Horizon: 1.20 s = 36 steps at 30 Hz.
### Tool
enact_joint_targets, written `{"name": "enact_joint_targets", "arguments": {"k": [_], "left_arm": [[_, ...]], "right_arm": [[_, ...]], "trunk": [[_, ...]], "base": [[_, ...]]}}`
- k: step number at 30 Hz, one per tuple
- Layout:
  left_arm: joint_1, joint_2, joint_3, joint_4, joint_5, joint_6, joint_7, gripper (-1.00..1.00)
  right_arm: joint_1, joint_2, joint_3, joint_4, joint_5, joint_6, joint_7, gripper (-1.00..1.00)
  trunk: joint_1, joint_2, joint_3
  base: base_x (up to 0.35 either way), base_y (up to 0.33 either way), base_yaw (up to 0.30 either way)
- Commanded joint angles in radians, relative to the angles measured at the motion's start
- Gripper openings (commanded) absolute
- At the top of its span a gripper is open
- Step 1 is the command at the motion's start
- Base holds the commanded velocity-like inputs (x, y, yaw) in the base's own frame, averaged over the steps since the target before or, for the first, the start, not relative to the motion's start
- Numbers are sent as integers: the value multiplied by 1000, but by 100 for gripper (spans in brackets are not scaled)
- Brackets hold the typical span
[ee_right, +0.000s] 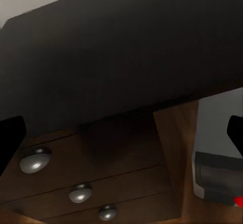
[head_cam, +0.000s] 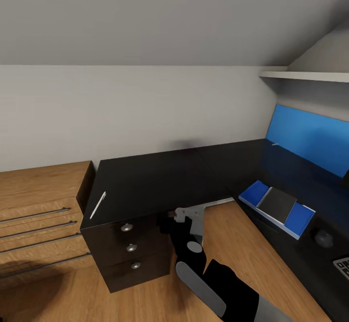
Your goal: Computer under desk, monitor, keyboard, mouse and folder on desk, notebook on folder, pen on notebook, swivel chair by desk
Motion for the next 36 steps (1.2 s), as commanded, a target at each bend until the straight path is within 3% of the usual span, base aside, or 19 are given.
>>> {"name": "enact_joint_targets", "arguments": {"k": [1, 19, 36], "left_arm": [[0, 0, 0, -1, 7, -2, 1, 100], [0, -1, 1, -1, 7, -3, 1, 100], [0, 4, 9, -1, 9, -3, 3, 100]], "right_arm": [[-1, 0, 3, -1, -1, 4, -6, 100], [-1, 0, 5, -40, 8, -8, -12, 100], [-1, 0, 8, -43, 13, -9, -15, 100]], "trunk": [[0, -1, -1], [0, -1, -1], [0, -1, -1]], "base": [[0, 1, 1], [0, 0, 13], [0, 0, 237]]}}
